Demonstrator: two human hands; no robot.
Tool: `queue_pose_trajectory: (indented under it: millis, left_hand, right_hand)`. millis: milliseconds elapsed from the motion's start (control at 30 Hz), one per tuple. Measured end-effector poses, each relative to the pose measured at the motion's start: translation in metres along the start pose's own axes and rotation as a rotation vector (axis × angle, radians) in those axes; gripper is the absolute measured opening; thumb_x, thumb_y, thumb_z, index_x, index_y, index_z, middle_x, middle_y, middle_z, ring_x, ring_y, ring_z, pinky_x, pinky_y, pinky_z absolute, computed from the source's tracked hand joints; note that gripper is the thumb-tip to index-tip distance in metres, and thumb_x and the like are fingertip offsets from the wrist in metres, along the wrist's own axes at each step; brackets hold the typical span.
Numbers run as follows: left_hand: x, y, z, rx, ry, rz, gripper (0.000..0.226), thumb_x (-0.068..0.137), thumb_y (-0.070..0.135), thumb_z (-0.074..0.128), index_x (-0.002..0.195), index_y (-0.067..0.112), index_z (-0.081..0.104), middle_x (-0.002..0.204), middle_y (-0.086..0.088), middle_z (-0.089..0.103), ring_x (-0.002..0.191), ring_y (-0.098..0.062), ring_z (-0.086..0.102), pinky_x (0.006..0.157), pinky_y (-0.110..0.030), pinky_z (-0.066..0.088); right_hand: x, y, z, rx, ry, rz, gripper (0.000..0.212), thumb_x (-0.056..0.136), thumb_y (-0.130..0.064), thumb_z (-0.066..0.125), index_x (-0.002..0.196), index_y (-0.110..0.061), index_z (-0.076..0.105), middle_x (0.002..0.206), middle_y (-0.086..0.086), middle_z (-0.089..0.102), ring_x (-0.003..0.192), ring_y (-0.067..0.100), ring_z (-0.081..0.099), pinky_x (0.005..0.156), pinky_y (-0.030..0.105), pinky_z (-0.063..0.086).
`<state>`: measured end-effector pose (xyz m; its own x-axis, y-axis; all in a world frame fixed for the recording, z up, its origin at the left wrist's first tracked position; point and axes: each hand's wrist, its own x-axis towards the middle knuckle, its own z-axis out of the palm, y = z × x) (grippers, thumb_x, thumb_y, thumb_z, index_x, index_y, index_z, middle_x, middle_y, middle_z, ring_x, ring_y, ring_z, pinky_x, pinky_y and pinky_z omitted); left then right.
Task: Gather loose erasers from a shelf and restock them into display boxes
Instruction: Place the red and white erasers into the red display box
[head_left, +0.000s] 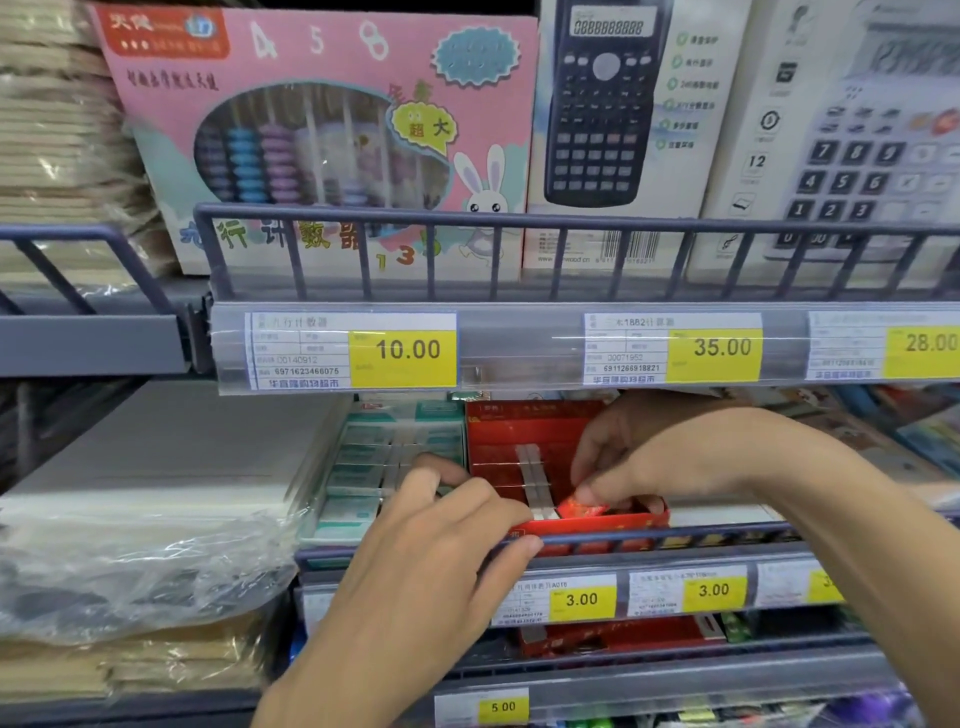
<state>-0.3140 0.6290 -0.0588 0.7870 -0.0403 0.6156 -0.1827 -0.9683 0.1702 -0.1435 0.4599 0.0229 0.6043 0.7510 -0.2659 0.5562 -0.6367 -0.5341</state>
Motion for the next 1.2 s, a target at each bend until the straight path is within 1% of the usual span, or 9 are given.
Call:
queue_pose_trajectory:
  millis: [167, 433, 600, 767, 900, 1000, 1067, 1133, 1200]
  left_hand:
    - [-0.001, -0.001, 0.001, 0.003, 0.0, 0.012, 0.032, 0.102, 0.05, 0.047, 0.107, 0.033, 0.074, 0.091, 0.023, 0.065, 0.097, -0.013, 0.044, 0.077, -0.025, 0.047]
    - [0.0, -0.001, 0.001, 0.02, 0.006, 0.018, 0.033, 0.101, 0.049, 0.045, 0.104, 0.033, 0.074, 0.089, 0.022, 0.065, 0.096, -0.013, 0.042, 0.073, -0.025, 0.048]
    - [-0.001, -0.001, 0.0, 0.0, -0.009, 0.011, 0.034, 0.101, 0.049, 0.045, 0.105, 0.032, 0.074, 0.088, 0.021, 0.065, 0.097, -0.015, 0.043, 0.072, -0.029, 0.051]
    - [-0.003, 0.0, -0.005, -0.012, -0.084, -0.018, 0.035, 0.103, 0.05, 0.043, 0.113, 0.033, 0.072, 0.094, 0.022, 0.066, 0.099, -0.016, 0.047, 0.075, -0.031, 0.054]
    - [-0.005, 0.001, -0.013, -0.128, -0.101, -0.091, 0.04, 0.102, 0.05, 0.045, 0.133, 0.033, 0.064, 0.113, 0.027, 0.063, 0.109, -0.003, 0.039, 0.088, -0.019, 0.043]
    - [-0.015, 0.003, -0.025, -0.301, 0.022, -0.178, 0.036, 0.1, 0.049, 0.049, 0.133, 0.042, 0.061, 0.122, 0.037, 0.056, 0.118, 0.008, 0.046, 0.089, -0.014, 0.042]
    - [-0.027, 0.003, -0.032, -0.473, 0.14, -0.278, 0.025, 0.099, 0.047, 0.056, 0.123, 0.051, 0.062, 0.122, 0.036, 0.06, 0.112, 0.004, 0.059, 0.082, -0.018, 0.049]
    - [-0.043, 0.004, -0.036, -0.682, 0.19, -0.352, 0.021, 0.097, 0.044, 0.062, 0.116, 0.053, 0.063, 0.118, 0.029, 0.069, 0.106, -0.001, 0.066, 0.076, -0.016, 0.055]
    - [-0.063, 0.004, -0.035, -0.839, 0.173, -0.383, 0.022, 0.094, 0.041, 0.065, 0.116, 0.048, 0.066, 0.115, 0.021, 0.074, 0.106, -0.004, 0.07, 0.085, -0.01, 0.052]
  right_hand:
    - [0.0, -0.012, 0.002, -0.201, 0.066, 0.073, 0.019, 0.08, -0.042, 0.081, 0.088, -0.026, 0.073, 0.082, -0.007, 0.074, 0.078, 0.011, 0.069, 0.065, 0.024, 0.053]
    - [0.002, -0.026, 0.011, -0.455, 0.008, 0.118, 0.014, 0.09, -0.041, 0.071, 0.094, -0.028, 0.068, 0.084, -0.009, 0.066, 0.074, 0.009, 0.059, 0.059, 0.021, 0.044]
    - [0.001, -0.026, 0.012, -0.373, 0.019, 0.106, 0.013, 0.087, -0.039, 0.074, 0.092, -0.029, 0.068, 0.08, -0.012, 0.063, 0.068, 0.005, 0.058, 0.043, 0.011, 0.04]
    - [-0.01, -0.03, 0.015, -0.442, 0.047, 0.08, 0.02, 0.094, -0.051, 0.059, 0.106, -0.036, 0.063, 0.101, -0.012, 0.066, 0.092, 0.011, 0.062, 0.083, 0.029, 0.051]
    - [-0.029, -0.034, 0.021, -0.555, 0.261, 0.068, 0.028, 0.099, -0.055, 0.046, 0.119, -0.038, 0.058, 0.107, -0.011, 0.067, 0.093, 0.013, 0.06, 0.076, 0.03, 0.045]
    - [-0.051, -0.029, 0.036, -0.37, 0.548, -0.04, 0.026, 0.095, -0.055, 0.052, 0.113, -0.04, 0.062, 0.082, -0.017, 0.067, 0.075, 0.0, 0.058, 0.06, 0.016, 0.04]
    - [-0.065, -0.023, 0.058, -0.073, 0.715, -0.135, 0.019, 0.091, -0.05, 0.056, 0.105, -0.041, 0.064, 0.08, -0.016, 0.065, 0.079, -0.001, 0.059, 0.061, 0.012, 0.044]
    - [-0.077, -0.015, 0.09, 0.225, 0.775, -0.194, 0.013, 0.091, -0.04, 0.062, 0.103, -0.04, 0.067, 0.088, -0.015, 0.066, 0.078, 0.004, 0.061, 0.064, 0.01, 0.045]
    - [-0.09, -0.004, 0.128, 0.448, 0.736, -0.202, 0.013, 0.094, -0.034, 0.066, 0.106, -0.038, 0.069, 0.09, -0.01, 0.067, 0.077, 0.008, 0.063, 0.065, 0.013, 0.048]
